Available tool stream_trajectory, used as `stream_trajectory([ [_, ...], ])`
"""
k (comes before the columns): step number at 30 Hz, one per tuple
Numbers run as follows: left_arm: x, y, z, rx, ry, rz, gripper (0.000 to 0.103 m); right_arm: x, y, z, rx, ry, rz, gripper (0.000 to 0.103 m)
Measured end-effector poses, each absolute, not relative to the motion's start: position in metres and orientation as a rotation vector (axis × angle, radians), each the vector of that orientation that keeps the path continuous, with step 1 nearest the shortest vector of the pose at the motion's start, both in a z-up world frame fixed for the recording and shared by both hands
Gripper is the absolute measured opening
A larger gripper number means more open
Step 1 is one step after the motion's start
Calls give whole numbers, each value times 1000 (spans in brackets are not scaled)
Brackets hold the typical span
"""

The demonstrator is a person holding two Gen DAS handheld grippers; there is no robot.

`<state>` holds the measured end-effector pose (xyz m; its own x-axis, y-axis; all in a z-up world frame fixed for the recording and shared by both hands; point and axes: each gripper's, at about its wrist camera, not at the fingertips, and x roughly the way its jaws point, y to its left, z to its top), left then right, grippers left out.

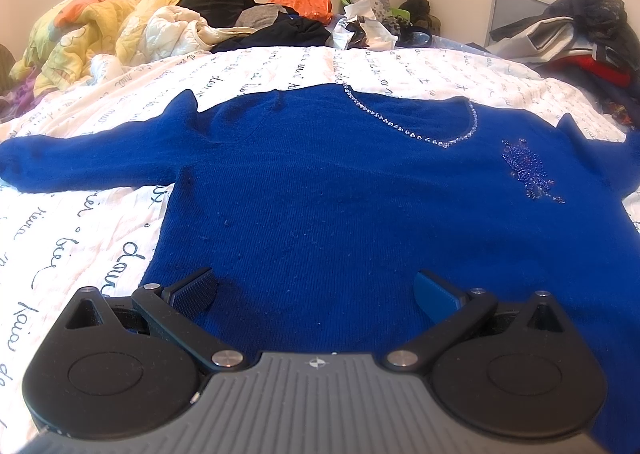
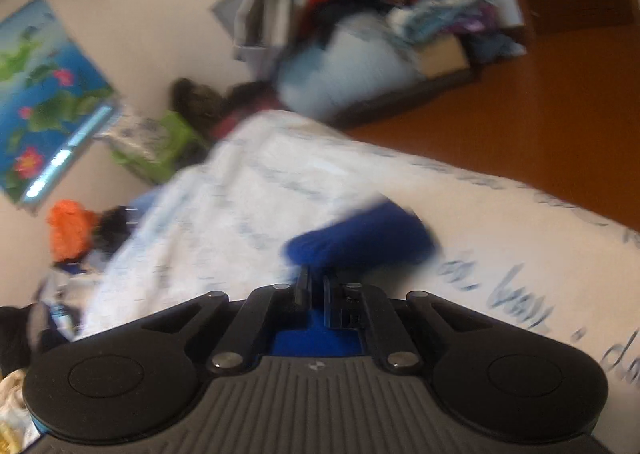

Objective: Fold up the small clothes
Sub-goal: 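Grasp the sweater sleeve with the right gripper and lift it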

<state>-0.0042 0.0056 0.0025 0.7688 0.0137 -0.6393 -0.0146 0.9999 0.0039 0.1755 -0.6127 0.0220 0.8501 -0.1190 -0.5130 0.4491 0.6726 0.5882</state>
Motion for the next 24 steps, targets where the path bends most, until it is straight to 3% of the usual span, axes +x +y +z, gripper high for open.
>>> stream_trajectory([
  [7,-3,6,2,-2,694,15,103,141,-383,110,610,333,353,7],
  [9,-3,6,2,1,697,7,103,131,-300,111,531,400,534,46],
  [10,-2,7,3,-1,697,-2,103,124,-262,106,454,465,563,85],
  [11,-2,8,3,-2,699,-14,103,115,-236,97,408,495,549,90],
  [15,-8,19,14,-44,721,-99,103,78,-221,56,444,543,576,90],
  [21,36,46,35,-359,746,-161,103,47,-263,3,371,609,360,91],
  [24,74,50,24,-408,826,-43,88,39,-267,-14,357,596,356,90],
])
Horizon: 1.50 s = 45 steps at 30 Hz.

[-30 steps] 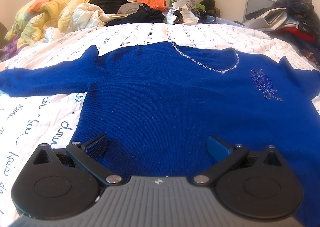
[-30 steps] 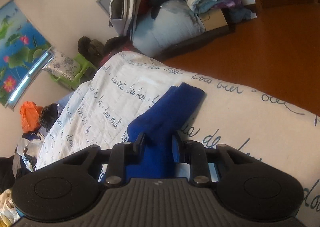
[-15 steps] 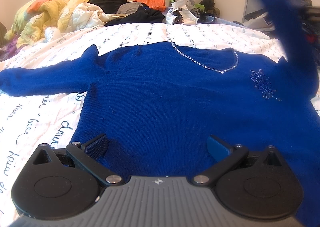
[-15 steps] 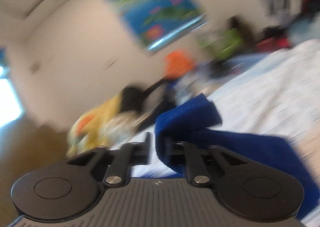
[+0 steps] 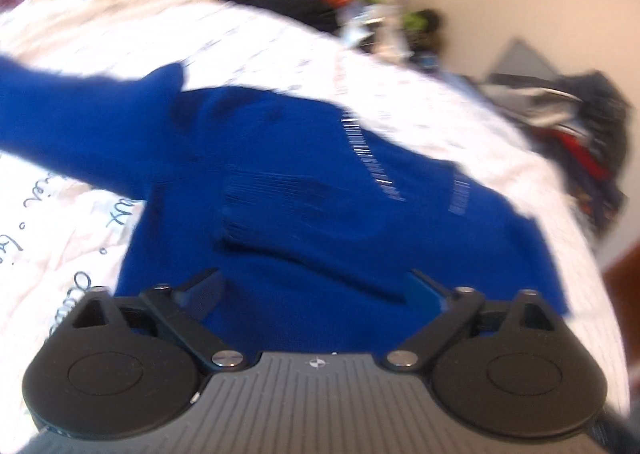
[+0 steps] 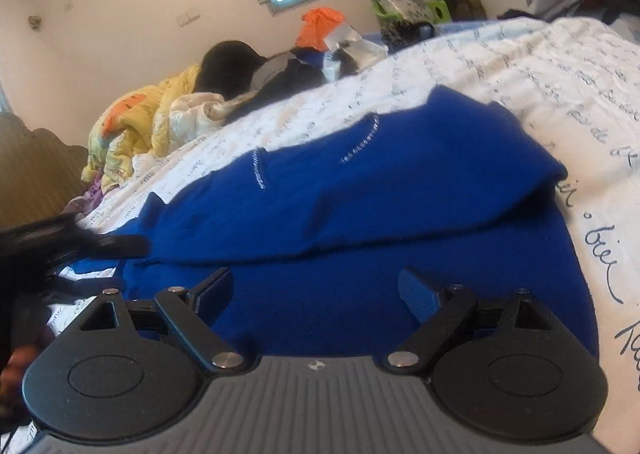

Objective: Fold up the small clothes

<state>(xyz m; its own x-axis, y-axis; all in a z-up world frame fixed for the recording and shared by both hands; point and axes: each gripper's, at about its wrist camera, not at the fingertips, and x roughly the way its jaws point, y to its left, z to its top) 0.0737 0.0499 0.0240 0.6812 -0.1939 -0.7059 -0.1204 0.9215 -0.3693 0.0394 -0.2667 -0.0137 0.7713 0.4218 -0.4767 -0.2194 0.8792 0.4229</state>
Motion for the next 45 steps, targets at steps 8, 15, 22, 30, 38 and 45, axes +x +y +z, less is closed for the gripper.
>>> stream_trajectory([
  [8,115,52,32,-387,806,120,7,39,-248,-13,309,592,345,91],
  [15,87,67,46,-207,710,197,7,39,-259,-15,366,587,367,92],
  [22,75,57,39,-109,695,193,24,56,-297,3,565,588,437,92],
  [30,64,22,54,-100,532,47,90,196,-380,8,520,748,63,92],
  [38,90,11,4,-68,668,-17,96,217,-368,-2,548,778,214,9],
  [45,93,1,0,-18,690,-22,103,193,-343,-1,258,681,160,12],
])
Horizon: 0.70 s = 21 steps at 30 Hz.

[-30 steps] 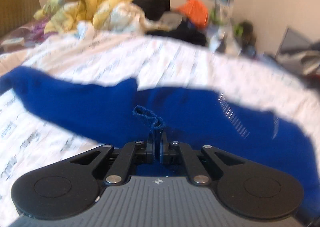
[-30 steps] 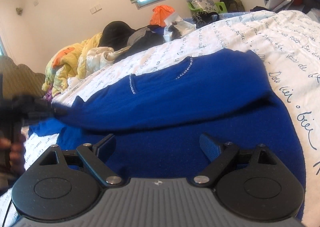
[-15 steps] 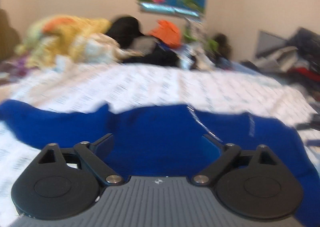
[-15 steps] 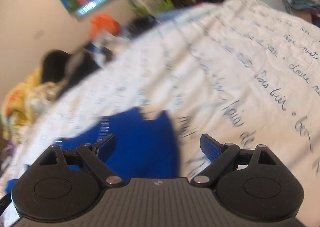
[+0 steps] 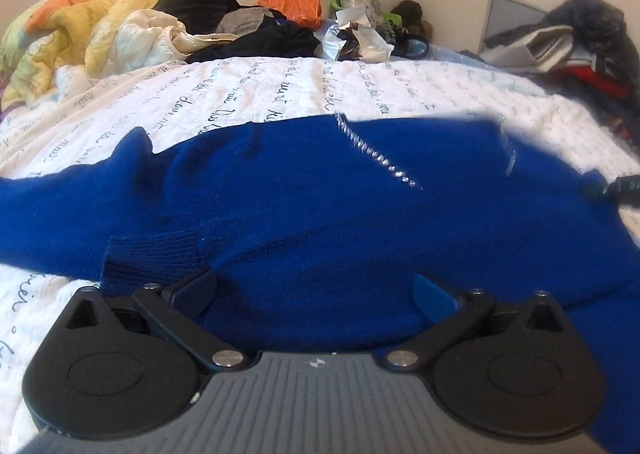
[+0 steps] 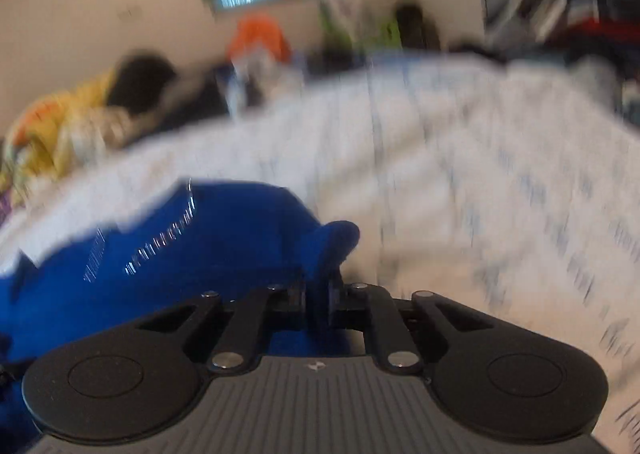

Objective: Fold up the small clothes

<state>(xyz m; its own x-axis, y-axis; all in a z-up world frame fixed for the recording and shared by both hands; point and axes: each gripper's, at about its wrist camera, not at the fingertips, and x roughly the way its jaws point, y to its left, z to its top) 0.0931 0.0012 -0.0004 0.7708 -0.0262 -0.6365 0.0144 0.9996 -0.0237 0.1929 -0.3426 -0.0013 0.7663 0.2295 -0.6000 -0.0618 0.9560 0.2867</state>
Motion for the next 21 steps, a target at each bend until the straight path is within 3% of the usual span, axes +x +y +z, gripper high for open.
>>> stream_trajectory([
  [5,92,1,0,-20,688,-22,103,174,-363,22,431,527,41,25],
  [7,93,0,0,-13,690,-17,103,164,-354,37,430,473,112,25],
  [10,94,-1,0,-3,695,-15,103,178,-318,29,331,600,259,34],
  [12,95,-1,1,-4,697,-21,103,194,-308,3,274,703,232,32],
  [18,87,11,8,-33,686,-53,98,185,-336,-14,382,605,280,33],
  [21,65,54,27,-123,604,-12,103,180,-335,-12,368,605,279,33],
])
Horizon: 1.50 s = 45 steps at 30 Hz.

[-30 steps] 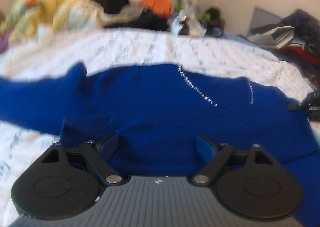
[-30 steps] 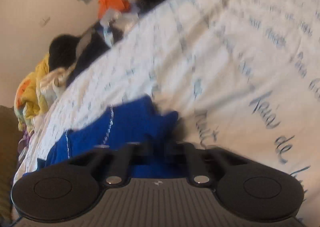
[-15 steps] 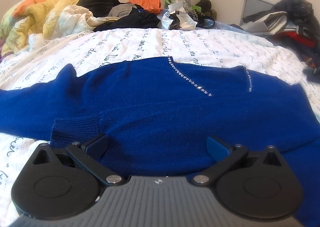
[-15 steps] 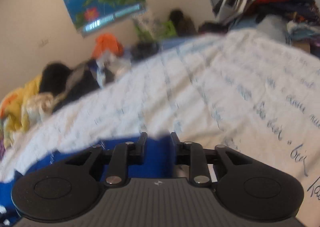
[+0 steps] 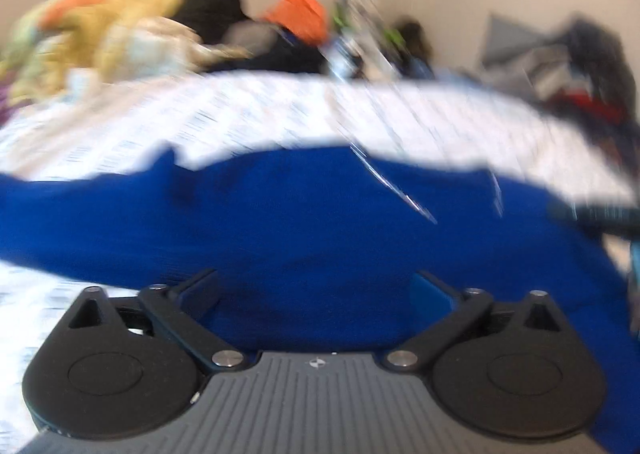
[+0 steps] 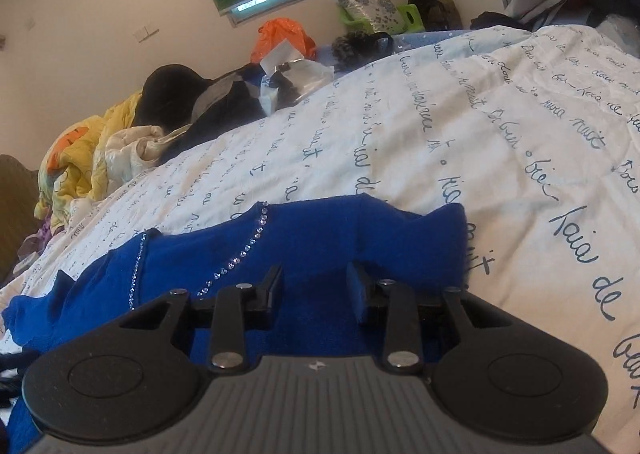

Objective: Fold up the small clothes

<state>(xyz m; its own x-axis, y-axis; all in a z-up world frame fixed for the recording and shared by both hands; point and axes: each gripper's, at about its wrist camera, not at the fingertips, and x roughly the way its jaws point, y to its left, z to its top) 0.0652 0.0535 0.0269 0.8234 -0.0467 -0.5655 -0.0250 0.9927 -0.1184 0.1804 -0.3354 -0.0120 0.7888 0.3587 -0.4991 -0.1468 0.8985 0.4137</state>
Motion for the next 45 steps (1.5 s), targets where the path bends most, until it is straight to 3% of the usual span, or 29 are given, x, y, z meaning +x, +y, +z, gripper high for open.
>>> stream_trajectory([
  [5,53,197,42,-424,525,235,103,188,-325,-11,327,608,265,33],
  [10,59,351,24,-805,487,524,102,188,-322,-11,310,608,261,35],
  [15,73,389,17,-856,482,507,100,188,-321,-12,319,605,257,35],
  [16,77,385,19,-822,487,498,94,189,-321,-13,319,606,257,35],
  [18,88,369,18,-744,524,500,56,189,-321,-13,322,605,258,35],
  [19,95,366,15,-733,574,506,6,189,-322,-13,325,604,258,35],
  [22,95,356,19,-690,578,583,4,190,-323,-14,336,603,261,35],
  [26,93,286,78,-470,450,523,3,191,-327,-17,369,599,265,35],
  [31,85,85,122,-126,373,-12,6,192,-329,-18,385,597,269,35],
  [32,81,43,116,-36,410,-151,29,191,-329,-18,390,596,269,35],
  [33,75,6,107,56,451,-272,40,191,-329,-18,395,595,270,35],
  [35,51,-46,85,182,450,-335,90,191,-330,-19,409,594,273,35],
  [36,37,-60,74,212,416,-344,98,190,-331,-19,418,593,275,35],
  [37,25,-66,66,217,390,-353,103,190,-332,-20,425,593,277,35],
  [45,19,-12,15,30,515,-228,103,190,-324,-1,460,684,227,39],
])
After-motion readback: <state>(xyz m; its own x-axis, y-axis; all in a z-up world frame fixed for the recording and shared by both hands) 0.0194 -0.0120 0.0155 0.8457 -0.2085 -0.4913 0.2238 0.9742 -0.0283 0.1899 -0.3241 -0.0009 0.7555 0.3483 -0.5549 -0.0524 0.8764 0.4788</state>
